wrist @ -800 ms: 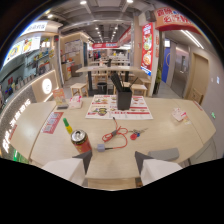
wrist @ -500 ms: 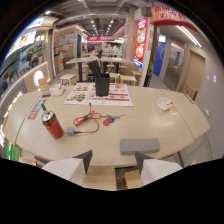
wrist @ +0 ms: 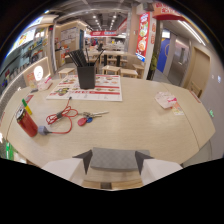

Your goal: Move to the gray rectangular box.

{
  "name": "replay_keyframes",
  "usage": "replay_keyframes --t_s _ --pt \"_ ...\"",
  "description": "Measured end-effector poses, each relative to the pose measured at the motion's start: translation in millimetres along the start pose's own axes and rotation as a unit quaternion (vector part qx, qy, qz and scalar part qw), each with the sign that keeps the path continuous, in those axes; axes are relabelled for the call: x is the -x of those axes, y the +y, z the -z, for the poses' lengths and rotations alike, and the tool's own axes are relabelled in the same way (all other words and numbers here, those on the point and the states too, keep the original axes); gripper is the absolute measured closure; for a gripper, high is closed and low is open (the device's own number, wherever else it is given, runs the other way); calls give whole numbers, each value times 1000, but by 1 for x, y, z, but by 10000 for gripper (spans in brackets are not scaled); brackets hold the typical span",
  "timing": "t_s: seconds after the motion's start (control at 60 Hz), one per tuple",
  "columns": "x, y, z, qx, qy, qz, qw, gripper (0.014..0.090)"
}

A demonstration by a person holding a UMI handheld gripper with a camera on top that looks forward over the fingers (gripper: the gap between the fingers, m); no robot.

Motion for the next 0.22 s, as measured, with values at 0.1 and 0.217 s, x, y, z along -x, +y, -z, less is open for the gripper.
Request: replay_keyframes --t_s 0.1,0.217 --pt "-2 0 -5 5 -8 0 1000 203" --pt "-5 -1 -6 4 -11 -3 1000 203"
